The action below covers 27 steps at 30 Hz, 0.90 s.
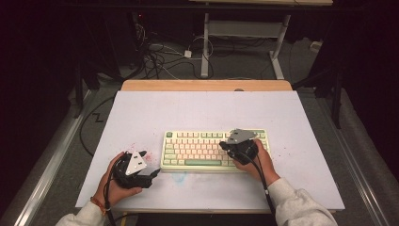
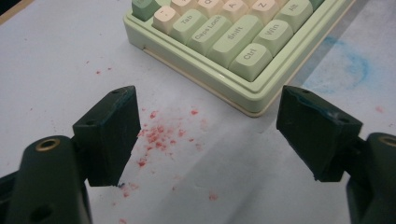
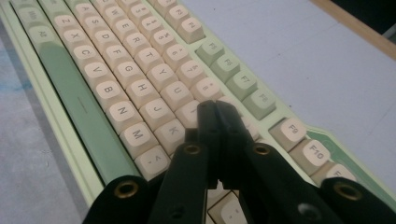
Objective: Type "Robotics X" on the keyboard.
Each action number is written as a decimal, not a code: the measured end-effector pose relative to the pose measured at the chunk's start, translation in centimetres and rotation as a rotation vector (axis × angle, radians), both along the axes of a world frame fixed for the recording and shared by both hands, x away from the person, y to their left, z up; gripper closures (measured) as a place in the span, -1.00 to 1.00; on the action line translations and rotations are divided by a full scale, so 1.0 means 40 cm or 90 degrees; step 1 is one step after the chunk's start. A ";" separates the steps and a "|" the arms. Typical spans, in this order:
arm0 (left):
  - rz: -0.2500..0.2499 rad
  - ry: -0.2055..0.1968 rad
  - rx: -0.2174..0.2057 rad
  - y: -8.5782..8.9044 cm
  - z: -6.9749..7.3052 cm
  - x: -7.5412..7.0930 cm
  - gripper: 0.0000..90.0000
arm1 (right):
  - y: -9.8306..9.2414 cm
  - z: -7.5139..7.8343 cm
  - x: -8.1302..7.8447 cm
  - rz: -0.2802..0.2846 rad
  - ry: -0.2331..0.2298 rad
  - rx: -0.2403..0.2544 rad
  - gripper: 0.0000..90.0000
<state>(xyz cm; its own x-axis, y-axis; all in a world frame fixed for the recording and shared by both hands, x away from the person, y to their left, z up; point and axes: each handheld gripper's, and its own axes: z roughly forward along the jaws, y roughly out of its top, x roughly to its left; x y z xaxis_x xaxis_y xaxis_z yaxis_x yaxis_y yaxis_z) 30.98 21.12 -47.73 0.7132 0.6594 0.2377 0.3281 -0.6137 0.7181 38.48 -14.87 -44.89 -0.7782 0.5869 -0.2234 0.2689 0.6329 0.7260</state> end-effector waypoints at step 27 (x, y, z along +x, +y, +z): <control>-0.012 0.010 0.015 -0.008 -0.003 -0.001 -0.53 | 0.007 0.000 0.008 -0.004 0.004 0.007 0.88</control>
<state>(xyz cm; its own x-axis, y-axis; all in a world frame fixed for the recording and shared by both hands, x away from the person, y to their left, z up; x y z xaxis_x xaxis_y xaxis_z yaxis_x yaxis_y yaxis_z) 30.95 20.79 -47.86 0.7291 0.6402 0.2419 0.3274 -0.6366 0.6982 38.81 -14.58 -44.89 -0.7760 0.5938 -0.2127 0.2770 0.6238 0.7309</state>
